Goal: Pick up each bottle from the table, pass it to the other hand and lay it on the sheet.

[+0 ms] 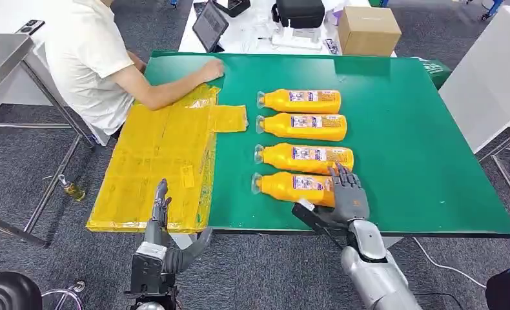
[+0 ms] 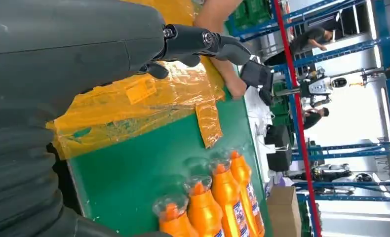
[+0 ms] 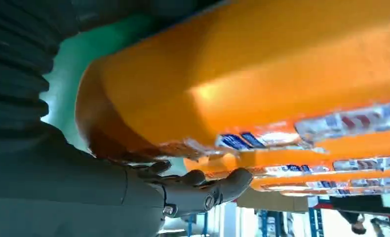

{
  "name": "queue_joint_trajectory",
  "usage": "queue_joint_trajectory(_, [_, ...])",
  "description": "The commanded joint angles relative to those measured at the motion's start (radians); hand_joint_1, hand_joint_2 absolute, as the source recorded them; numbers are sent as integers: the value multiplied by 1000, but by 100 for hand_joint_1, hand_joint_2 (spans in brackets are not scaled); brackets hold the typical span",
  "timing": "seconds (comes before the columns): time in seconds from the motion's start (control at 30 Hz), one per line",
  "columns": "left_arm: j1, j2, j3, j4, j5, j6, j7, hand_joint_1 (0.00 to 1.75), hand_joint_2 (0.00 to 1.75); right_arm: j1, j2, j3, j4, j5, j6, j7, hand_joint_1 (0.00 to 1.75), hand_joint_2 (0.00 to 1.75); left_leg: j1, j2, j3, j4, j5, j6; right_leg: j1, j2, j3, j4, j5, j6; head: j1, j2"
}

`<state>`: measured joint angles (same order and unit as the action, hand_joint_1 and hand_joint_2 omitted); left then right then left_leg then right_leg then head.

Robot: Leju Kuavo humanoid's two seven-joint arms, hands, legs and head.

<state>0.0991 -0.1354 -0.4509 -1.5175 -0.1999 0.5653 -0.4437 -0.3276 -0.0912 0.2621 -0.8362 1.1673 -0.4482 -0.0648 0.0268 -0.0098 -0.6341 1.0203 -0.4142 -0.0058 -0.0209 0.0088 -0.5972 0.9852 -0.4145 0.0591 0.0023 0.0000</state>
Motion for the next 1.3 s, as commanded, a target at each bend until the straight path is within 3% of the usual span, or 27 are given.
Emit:
queue_joint_trajectory(0.03, [-16, -2, 6, 12, 13, -7, 11, 0, 175, -37, -29, 61, 103, -13, 50, 9, 175, 175, 0, 0, 3, -1, 0, 2, 0, -2, 3, -1, -1, -2, 0, 0])
queue_joint_trajectory(0.37, [-14, -2, 4, 16, 35, -2, 2, 0, 175, 1, -17, 50, 128, -187, 174, -80, 175, 175, 0, -1, 7, -2, -1, 1, 1, -3, 8, -3, -1, -2, 0, 0])
queue_joint_trajectory(0.6, [-17, -29, 17, 15, 202, -82, -26, 0, 175, 46, 20, 25, 42, -409, 282, -246, 175, 175, 1, 1, 16, -1, -4, 0, 2, 0, 10, -3, -1, -3, 0, 0])
queue_joint_trajectory(0.77, [-17, -35, 28, 49, 377, -125, -1, 0, 175, 110, 68, 41, -111, -567, 255, -338, 175, 175, 1, 6, 22, -2, -7, 0, 2, 6, 17, -3, -1, -4, 0, 0])
queue_joint_trajectory(0.9, [-15, -29, 17, 52, 418, -134, -1, 0, 175, 129, 75, 67, -165, -598, 248, -320, 175, 175, 1, 6, 22, -2, -7, -1, 2, 6, 17, -2, -2, -3, 0, 0])
queue_joint_trajectory(0.97, [-23, 2, -4, 58, 482, -153, 9, 0, 175, 153, 92, 79, -241, -669, 218, -397, 175, 175, 1, 7, 21, -1, -7, -1, 2, 7, 16, -1, -2, -4, 0, 0])
queue_joint_trajectory(1.07, [-32, 27, -24, 64, 570, -197, 21, 0, 175, 176, 107, 127, -350, -726, 189, -412, 175, 175, 0, 6, 19, -1, -7, 0, 1, 6, 15, -1, -3, -3, 0, 0])
queue_joint_trajectory(1.3, [-59, 59, -96, 46, 603, -265, 39, 0, 175, 118, 184, 261, -232, -801, 217, -431, 175, 175, 1, 7, 11, -1, -6, 0, 1, 8, 7, 0, -2, -3, 0, 0])
